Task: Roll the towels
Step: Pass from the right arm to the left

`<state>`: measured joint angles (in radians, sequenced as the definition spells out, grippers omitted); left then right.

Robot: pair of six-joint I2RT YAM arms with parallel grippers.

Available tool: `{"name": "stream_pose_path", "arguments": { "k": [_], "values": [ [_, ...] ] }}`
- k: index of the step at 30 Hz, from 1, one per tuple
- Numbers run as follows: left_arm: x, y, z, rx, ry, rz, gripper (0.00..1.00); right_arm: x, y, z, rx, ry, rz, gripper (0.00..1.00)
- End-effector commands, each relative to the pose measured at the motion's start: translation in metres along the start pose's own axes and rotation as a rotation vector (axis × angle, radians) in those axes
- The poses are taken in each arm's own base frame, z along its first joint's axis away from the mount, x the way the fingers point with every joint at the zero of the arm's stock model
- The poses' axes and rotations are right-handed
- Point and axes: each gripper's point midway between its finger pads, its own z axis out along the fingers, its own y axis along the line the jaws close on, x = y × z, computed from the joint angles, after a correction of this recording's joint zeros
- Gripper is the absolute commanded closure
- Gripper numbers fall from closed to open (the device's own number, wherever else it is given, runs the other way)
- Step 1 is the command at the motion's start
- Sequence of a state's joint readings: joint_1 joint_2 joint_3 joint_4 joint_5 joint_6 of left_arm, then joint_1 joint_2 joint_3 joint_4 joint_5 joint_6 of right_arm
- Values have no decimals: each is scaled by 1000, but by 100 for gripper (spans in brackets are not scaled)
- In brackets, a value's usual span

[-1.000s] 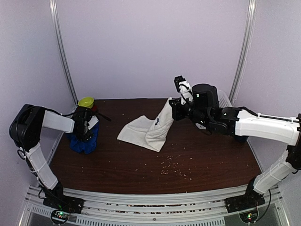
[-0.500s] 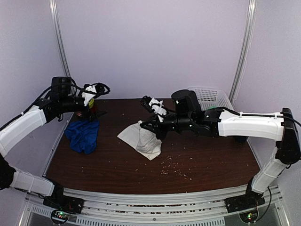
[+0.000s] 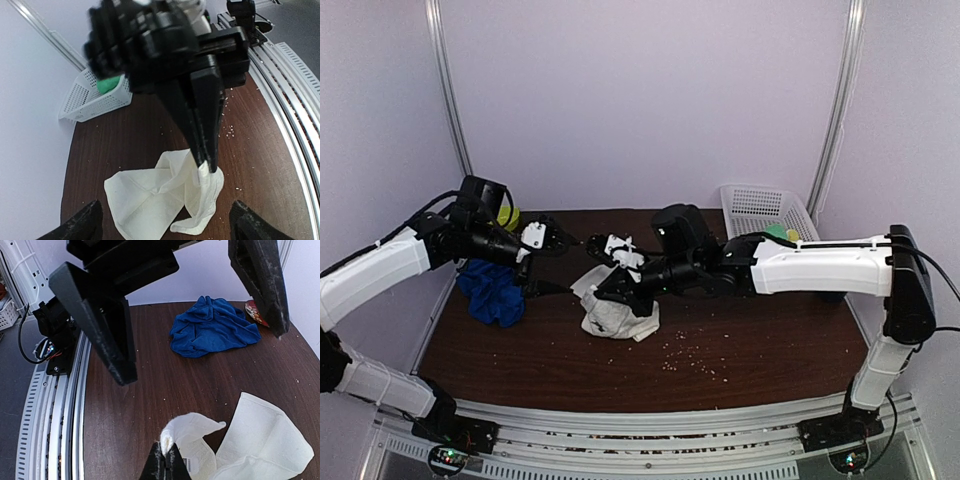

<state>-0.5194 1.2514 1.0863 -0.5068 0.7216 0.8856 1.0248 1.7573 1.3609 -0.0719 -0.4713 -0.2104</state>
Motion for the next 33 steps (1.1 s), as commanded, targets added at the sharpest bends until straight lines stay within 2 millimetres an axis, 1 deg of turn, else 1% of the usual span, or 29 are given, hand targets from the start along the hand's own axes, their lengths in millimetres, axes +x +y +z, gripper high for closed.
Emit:
{"name": "stream_pose_path", "arguments": {
  "k": [1, 5, 10, 12, 13, 17, 22, 26, 28, 31, 33],
  "values": [
    [-3, -17, 12, 66, -7, 47, 14, -16, -4, 0, 9, -52, -6, 100],
    [2, -22, 22, 87, 23, 48, 25, -17, -8, -2, 41, -79, 0, 100],
    [7, -24, 30, 110, 30, 12, 31, -18, -11, -6, 68, -100, 1, 100],
    [6, -24, 32, 119, 25, 3, 42, -16, -11, -5, 69, -99, 1, 100],
    [7, -24, 34, 121, 27, -2, 45, -16, -11, -5, 69, -98, 1, 100],
    [10, -20, 40, 125, 41, -22, 46, -16, -11, -7, 75, -110, 1, 100],
    [8, -22, 43, 142, 28, -33, 46, -17, -13, -10, 96, -127, -1, 100],
    [5, -23, 45, 157, 10, -51, 54, -16, -15, -11, 112, -128, -1, 100],
    [4, -22, 46, 162, 5, -62, 55, -16, -16, -11, 116, -130, -1, 100],
    [3, -23, 47, 170, -3, -72, 60, -15, -16, -11, 122, -137, -2, 100],
    [4, -23, 47, 172, -4, -76, 62, -14, -16, -11, 122, -140, 1, 100]
  ]
}}
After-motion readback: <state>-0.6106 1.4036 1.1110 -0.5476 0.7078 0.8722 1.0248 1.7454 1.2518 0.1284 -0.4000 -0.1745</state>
